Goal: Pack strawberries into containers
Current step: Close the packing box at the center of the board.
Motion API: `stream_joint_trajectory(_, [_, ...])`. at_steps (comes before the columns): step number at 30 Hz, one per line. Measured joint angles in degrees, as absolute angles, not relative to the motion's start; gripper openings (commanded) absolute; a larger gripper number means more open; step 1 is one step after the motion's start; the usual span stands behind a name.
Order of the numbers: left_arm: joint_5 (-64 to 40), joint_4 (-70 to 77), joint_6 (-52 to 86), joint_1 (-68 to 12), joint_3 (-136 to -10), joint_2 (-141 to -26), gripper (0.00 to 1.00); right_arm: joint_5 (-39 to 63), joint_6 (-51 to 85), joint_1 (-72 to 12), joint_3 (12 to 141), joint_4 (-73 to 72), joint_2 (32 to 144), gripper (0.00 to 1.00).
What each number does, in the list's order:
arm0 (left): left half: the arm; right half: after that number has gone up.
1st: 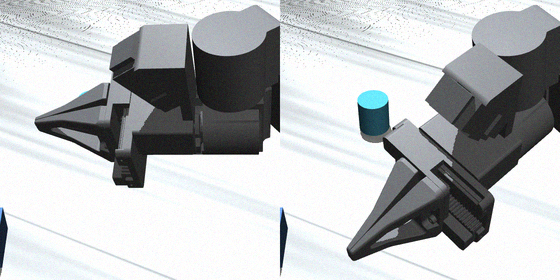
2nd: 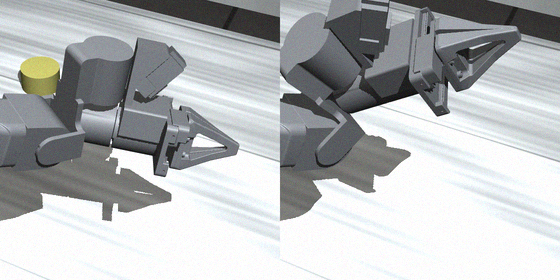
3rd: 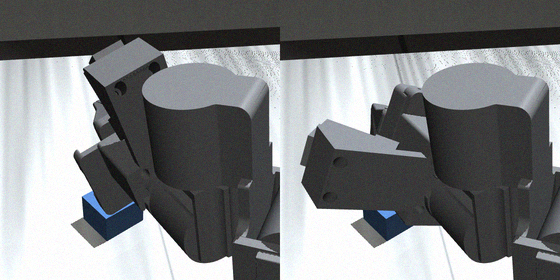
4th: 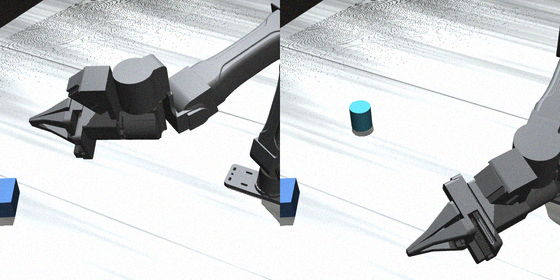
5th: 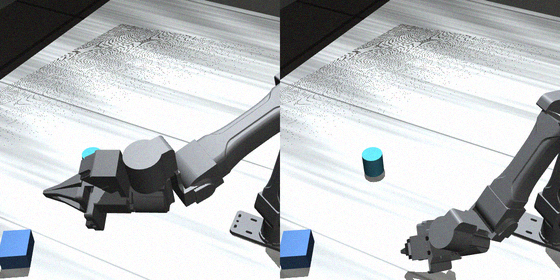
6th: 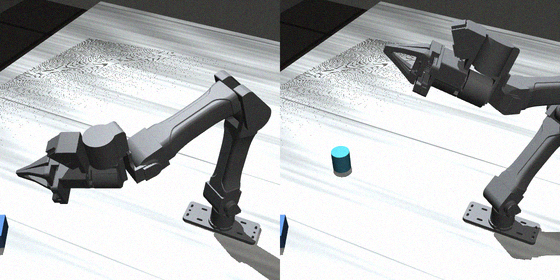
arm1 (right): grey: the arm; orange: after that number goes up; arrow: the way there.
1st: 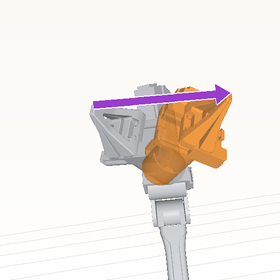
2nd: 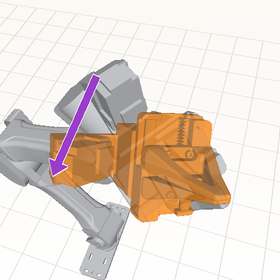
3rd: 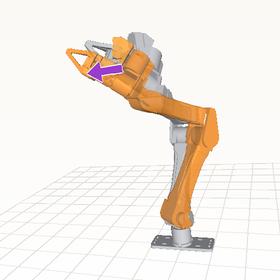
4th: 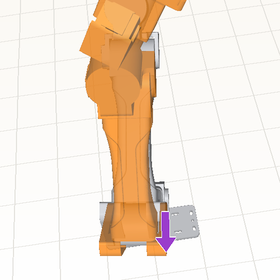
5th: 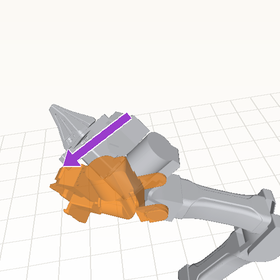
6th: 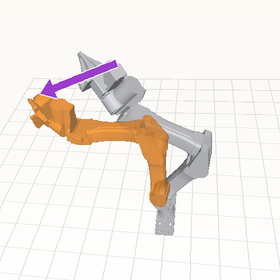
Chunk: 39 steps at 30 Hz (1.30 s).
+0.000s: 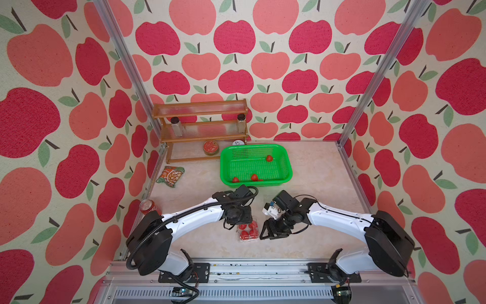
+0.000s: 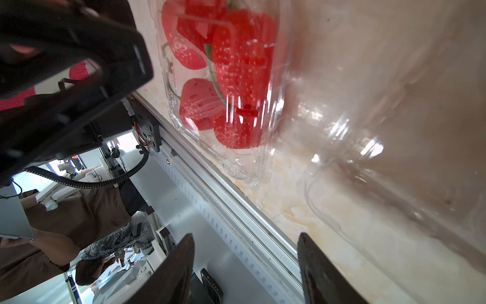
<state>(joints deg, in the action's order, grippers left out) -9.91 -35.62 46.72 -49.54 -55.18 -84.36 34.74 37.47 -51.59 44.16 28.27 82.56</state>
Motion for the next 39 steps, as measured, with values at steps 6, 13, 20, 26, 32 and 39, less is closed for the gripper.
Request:
stream_joint_trajectory(6, [-9.9, -35.9, 45.5, -50.9, -58.4, -88.2, 0.52, 36.1, 37.5, -53.0, 45.8, 27.9, 84.2, 0.64])
stream_joint_trajectory(13, [-9.9, -36.4, 45.4, -51.2, -58.6, -89.5, 0.51, 36.1, 37.5, -53.2, 46.8, 25.7, 88.1, 0.64])
stream_joint_trajectory(20, [-9.9, -36.7, 45.4, -51.2, -58.6, -89.6, 0.51, 36.2, 37.5, -53.0, 47.2, 23.1, 92.1, 0.63])
stream_joint_trajectory(26, [-9.9, -36.9, 45.4, -51.2, -58.6, -89.6, 0.5, 36.9, 37.5, -52.7, 48.5, 21.1, 94.1, 0.52])
stream_joint_trajectory(32, [-9.9, -36.9, 45.4, -51.2, -58.6, -89.6, 0.5, 37.6, 37.7, -52.7, 48.5, 20.0, 95.0, 0.44])
stream_joint_trajectory(39, [-9.9, -36.9, 45.5, -51.1, -58.6, -89.6, 0.49, 38.9, 37.7, -52.7, 48.1, 18.3, 95.0, 0.43])
